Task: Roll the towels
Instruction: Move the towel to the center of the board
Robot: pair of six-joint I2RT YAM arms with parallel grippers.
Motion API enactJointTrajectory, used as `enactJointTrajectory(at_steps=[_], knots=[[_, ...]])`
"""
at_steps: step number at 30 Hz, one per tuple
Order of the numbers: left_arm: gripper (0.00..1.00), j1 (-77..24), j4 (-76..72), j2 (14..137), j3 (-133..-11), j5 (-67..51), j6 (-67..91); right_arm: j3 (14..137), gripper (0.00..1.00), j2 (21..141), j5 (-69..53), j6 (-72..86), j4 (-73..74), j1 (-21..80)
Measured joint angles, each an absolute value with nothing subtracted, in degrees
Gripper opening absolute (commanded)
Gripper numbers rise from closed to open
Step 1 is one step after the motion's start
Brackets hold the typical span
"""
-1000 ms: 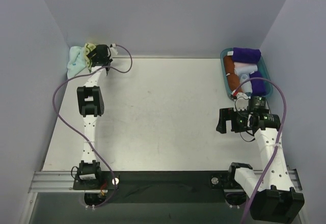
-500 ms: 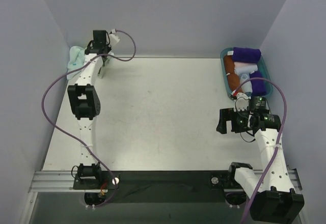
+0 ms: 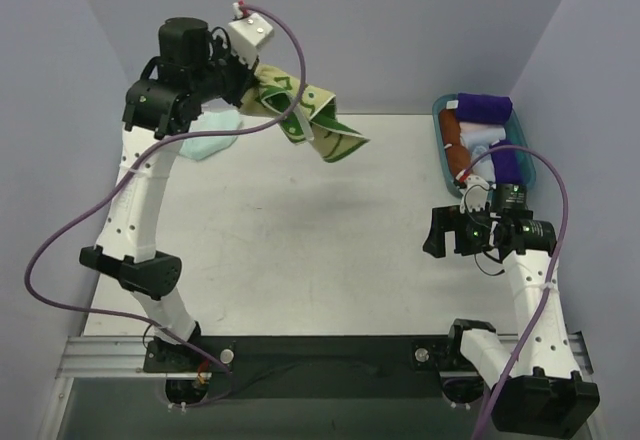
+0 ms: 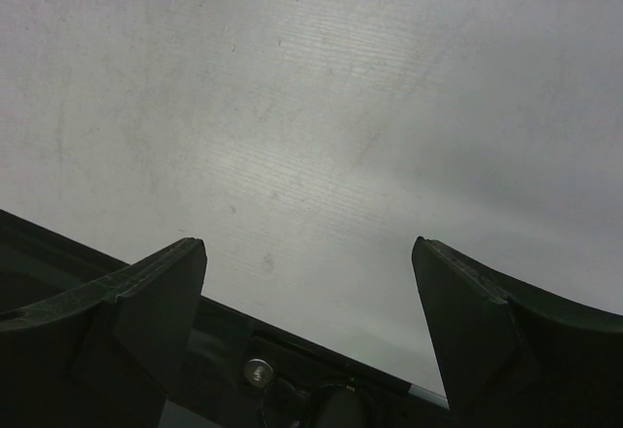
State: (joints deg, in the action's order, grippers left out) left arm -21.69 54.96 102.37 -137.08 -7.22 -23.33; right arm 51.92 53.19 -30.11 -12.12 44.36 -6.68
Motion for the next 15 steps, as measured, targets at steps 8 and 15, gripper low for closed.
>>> enactJointTrajectory(at_steps=[8,15], knots=[[0.47,-9.23,53.91,88.66,-104.55,-23.31,-16.29,52.84,0.90,56.38,-31.90,-12.62,44.42,-6.26],[0.97,-3.62,54.22,89.78,-70.76,-26.13,-20.47,54.68,0.84,61.60,-32.40,-13.93,44.62,-3.68]])
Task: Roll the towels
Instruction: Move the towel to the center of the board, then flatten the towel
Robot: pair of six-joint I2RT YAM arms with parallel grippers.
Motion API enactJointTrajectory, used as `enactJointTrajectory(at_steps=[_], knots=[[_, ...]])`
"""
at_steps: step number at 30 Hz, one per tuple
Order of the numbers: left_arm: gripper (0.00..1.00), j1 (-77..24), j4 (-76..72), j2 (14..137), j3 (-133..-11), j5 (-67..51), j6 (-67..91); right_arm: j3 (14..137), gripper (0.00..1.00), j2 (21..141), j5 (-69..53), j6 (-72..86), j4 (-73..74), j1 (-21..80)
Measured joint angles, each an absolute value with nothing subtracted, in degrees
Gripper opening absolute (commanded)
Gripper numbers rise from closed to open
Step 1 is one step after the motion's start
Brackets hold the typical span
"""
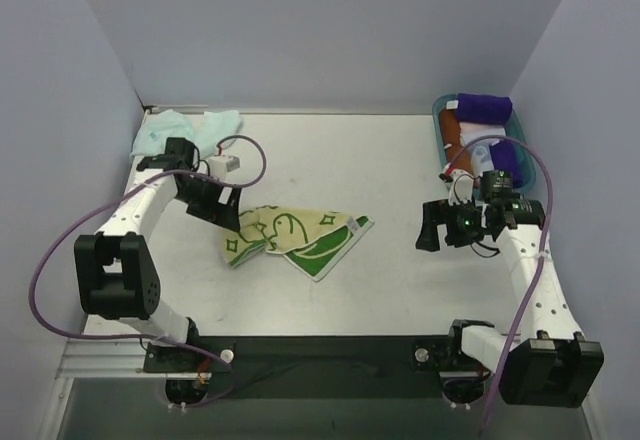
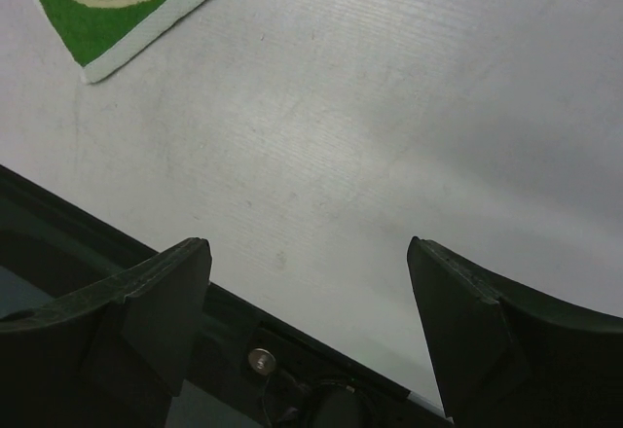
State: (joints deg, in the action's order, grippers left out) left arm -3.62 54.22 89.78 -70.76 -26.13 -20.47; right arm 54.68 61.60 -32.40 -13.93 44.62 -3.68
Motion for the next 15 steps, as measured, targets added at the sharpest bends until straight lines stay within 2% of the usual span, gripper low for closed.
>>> enactJointTrajectory(at_steps=[5,10,15], knots=[[0.94,6.83,54.89,89.45,-72.97,-29.10,-23.35,56.84,0.69,65.89,-31.70,-14.06,44.36,2.74],[0.87,6.48,55.40,85.52,-72.20,-31.92,-30.04,59.07,0.58,74.11,-28.71,-13.50,41.30,13.37],[0.84,5.61,56.38,81.58,-66.65,-33.98,-36.47,64.10,0.47,86.80,-24.29,-12.67,38.39,20.45]])
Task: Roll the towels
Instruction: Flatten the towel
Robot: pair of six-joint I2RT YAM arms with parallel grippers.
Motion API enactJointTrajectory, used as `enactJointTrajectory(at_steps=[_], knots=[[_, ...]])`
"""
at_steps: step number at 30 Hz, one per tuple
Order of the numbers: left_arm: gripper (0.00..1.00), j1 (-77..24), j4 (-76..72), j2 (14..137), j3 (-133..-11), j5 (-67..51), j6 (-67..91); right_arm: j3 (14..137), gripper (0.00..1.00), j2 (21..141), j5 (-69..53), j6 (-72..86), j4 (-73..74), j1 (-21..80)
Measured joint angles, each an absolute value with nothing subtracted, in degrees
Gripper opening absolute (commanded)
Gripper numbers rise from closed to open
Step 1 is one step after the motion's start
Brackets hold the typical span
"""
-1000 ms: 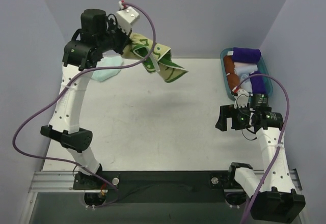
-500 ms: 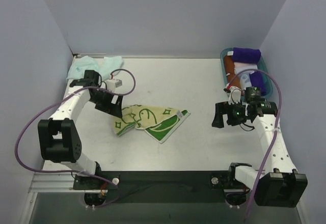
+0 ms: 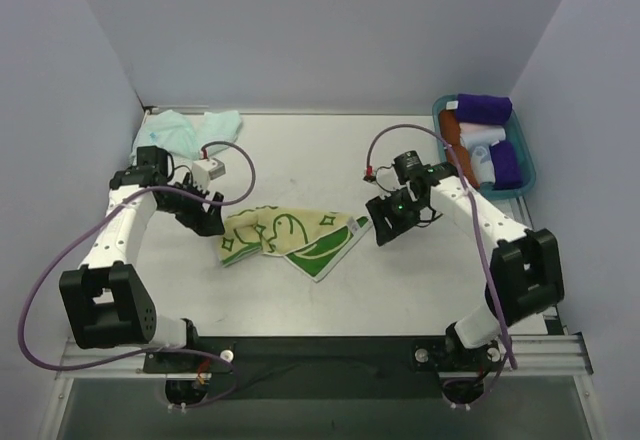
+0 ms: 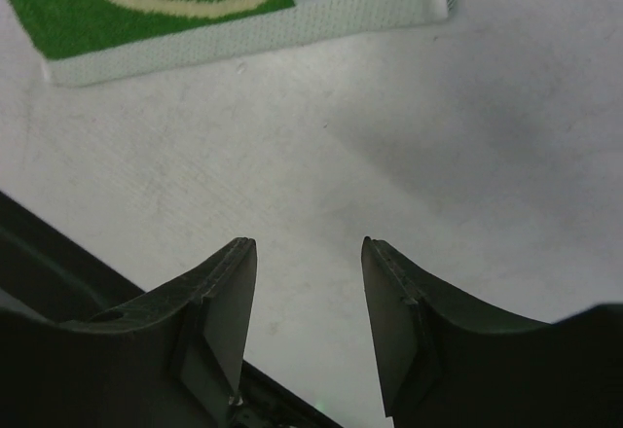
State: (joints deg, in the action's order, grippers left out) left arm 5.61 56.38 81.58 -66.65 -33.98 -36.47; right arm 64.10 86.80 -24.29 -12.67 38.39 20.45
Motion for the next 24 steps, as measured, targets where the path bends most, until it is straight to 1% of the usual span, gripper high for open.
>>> enactJointTrajectory(at_steps=[6,10,14,18,24], knots=[[0.86,5.72,56.84,75.53,-59.46,-36.10,-43.05,72.53,0.45,99.94,-18.50,-10.17,34.39,21.78],[0.87,5.65,56.84,71.05,-55.90,-36.77,-48.86,77.97,0.45,105.80,-16.25,-8.75,33.39,21.78],[0.87,4.67,56.73,68.58,-52.05,-36.14,-55.70,80.82,0.46,109.62,-15.70,-8.10,32.62,21.85],[0.86,-0.08,55.68,67.26,-47.72,-33.04,-61.32,81.21,0.46,112.05,-16.58,-7.77,32.53,21.96],[0.86,-13.19,46.74,65.93,-41.54,-25.56,-62.78,81.21,0.43,114.80,-18.55,-7.73,32.53,22.39]])
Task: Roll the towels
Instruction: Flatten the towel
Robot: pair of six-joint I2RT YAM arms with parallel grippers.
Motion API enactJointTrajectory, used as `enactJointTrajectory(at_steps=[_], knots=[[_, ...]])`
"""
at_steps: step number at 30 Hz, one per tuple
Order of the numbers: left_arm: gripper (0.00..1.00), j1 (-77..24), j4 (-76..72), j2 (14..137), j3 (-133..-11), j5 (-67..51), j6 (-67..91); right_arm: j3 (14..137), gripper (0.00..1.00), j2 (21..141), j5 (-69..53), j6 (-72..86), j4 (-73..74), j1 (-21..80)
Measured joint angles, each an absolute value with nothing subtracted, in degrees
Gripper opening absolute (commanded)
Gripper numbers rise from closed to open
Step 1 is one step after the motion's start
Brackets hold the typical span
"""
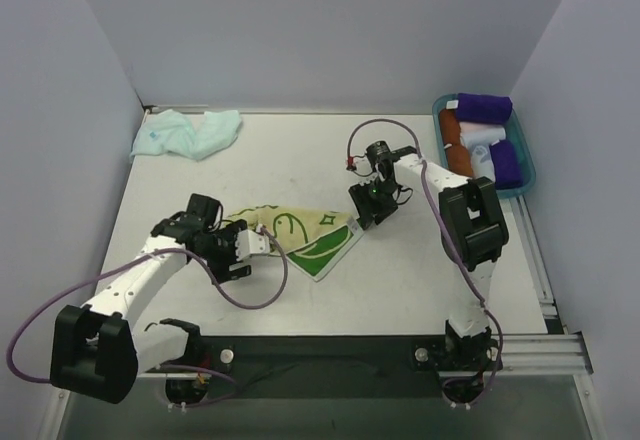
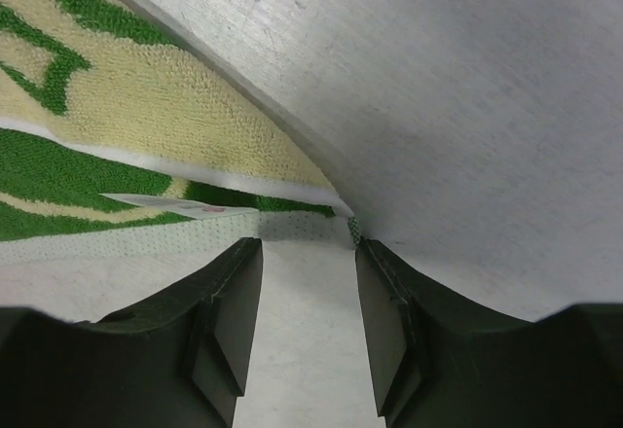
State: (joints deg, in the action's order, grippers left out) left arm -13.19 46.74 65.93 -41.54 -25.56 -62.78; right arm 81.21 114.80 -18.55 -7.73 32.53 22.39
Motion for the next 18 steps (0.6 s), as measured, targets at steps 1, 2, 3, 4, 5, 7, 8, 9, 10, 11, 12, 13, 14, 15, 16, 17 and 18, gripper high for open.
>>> enactJointTrajectory(at_steps=[1,2,3,4,5,7,8,9,10,11,12,13,14,15,16,17,18], knots=[[0.86,-15.79,44.18,66.02,-40.49,-23.64,-62.81,81.21,0.41,115.13,-18.85,-7.70,32.53,22.57],[0.85,-17.41,41.95,66.35,-39.88,-21.67,-62.83,81.21,0.38,115.44,-19.03,-7.70,32.53,22.59],[0.85,-19.64,40.10,66.72,-39.53,-20.40,-62.78,81.21,0.36,115.66,-19.20,-7.66,32.53,22.59],[0.85,-21.39,37.63,67.24,-39.11,-18.70,-62.83,81.21,0.32,115.90,-19.42,-7.64,32.51,22.59],[0.85,-22.83,35.29,67.96,-38.87,-17.19,-62.83,81.36,0.26,116.05,-19.53,-7.62,32.71,22.59],[0.83,-25.21,30.55,69.95,-38.63,-14.26,-62.85,81.58,0.17,116.33,-19.81,-7.49,32.67,22.59],[0.82,-26.00,28.47,71.13,-38.63,-12.99,-62.83,81.73,0.01,116.60,-19.88,-7.44,32.71,22.59],[0.79,-26.68,26.59,72.34,-38.63,-11.86,-62.89,82.00,0.00,116.88,-19.97,-7.66,32.82,22.57],[0.76,-27.22,24.93,73.73,-38.65,-10.74,-62.89,82.06,0.00,117.05,-20.05,-7.33,32.64,22.57],[0.73,-27.70,23.44,75.20,-38.68,-9.72,-63.07,82.17,0.00,117.12,-20.23,-7.11,32.73,22.59],[0.69,-28.05,22.26,76.64,-38.70,-8.58,-63.22,82.19,0.00,117.12,-20.34,-7.07,32.73,22.59],[0.61,-28.25,21.26,77.91,-38.70,-7.60,-63.26,82.17,0.00,117.12,-20.40,-7.05,32.77,22.59],[0.57,-28.47,20.34,78.94,-38.70,-6.61,-63.31,82.17,0.00,117.12,-20.43,-7.07,32.77,22.59],[0.54,-28.53,19.64,79.68,-38.72,-5.67,-63.48,82.17,0.00,117.12,-20.43,-7.07,32.77,22.59],[0.45,-28.58,19.16,79.96,-38.72,-4.86,-63.48,82.17,0.00,117.12,-20.45,-7.07,32.77,22.59],[0.41,-28.58,19.09,79.94,-38.85,-4.25,-63.20,82.11,0.00,117.08,-20.45,-7.07,32.75,22.55],[0.37,-28.58,19.55,79.72,-39.33,-3.81,-62.96,81.93,0.00,116.84,-20.47,-7.07,32.73,22.46]])
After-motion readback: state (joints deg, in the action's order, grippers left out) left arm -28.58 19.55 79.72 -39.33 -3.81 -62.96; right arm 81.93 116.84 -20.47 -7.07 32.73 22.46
